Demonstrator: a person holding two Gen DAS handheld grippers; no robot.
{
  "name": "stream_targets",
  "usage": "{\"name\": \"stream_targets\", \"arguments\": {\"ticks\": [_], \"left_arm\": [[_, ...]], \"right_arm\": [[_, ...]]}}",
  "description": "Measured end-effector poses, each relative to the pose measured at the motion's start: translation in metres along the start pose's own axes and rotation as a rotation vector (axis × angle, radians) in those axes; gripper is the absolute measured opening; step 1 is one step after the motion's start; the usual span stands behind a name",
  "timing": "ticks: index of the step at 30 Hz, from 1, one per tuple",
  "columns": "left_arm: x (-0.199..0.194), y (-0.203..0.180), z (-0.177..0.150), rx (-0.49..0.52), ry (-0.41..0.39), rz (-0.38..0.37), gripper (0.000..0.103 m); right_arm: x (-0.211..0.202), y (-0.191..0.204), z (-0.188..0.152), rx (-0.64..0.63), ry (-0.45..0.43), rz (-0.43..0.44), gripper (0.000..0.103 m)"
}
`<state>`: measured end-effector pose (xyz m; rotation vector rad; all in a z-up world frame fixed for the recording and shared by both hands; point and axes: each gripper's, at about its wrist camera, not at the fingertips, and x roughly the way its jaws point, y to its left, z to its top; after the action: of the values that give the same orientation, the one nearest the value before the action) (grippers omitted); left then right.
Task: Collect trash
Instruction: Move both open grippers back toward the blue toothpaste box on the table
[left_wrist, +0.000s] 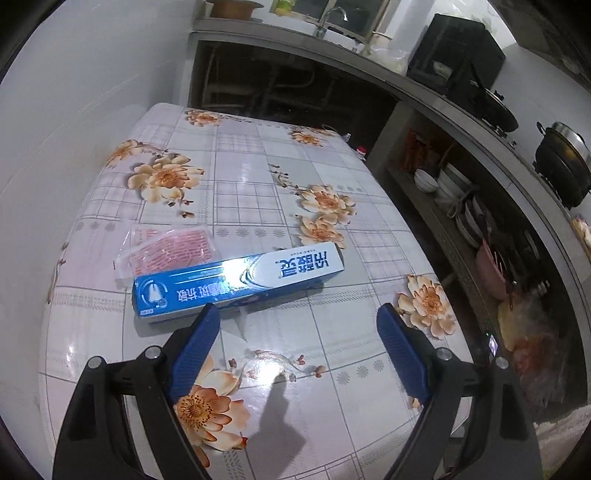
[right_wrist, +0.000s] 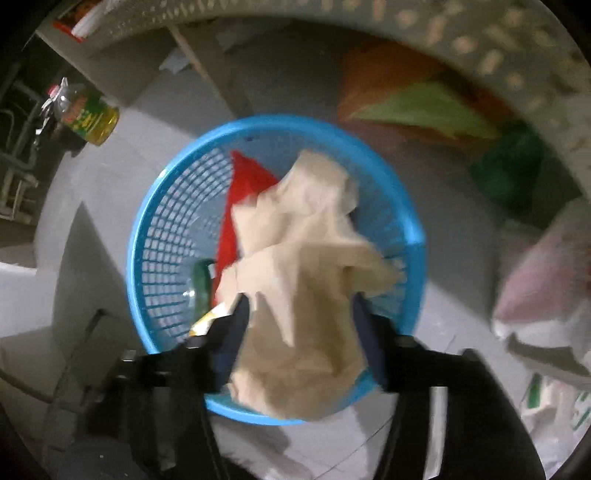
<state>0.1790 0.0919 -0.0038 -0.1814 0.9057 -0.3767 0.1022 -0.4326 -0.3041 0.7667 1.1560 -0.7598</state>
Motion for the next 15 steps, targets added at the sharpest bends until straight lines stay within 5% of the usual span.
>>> {"name": "stream_targets", "arguments": {"ticks": [8, 15], "left_arm": [[-0.002, 0.013, 0.0, -0.015, -0.031, 0.014, 0.085], [-0.018, 0.034, 0.011, -0.034, -0.115, 0.065, 0.084]], "right_arm": [[-0.042, -0.01, -0.013, 0.031, -0.093, -0.016, 0.065], [-0.136, 0.038, -0.037, -0.09, -0.226, 0.138, 0.067]]}}
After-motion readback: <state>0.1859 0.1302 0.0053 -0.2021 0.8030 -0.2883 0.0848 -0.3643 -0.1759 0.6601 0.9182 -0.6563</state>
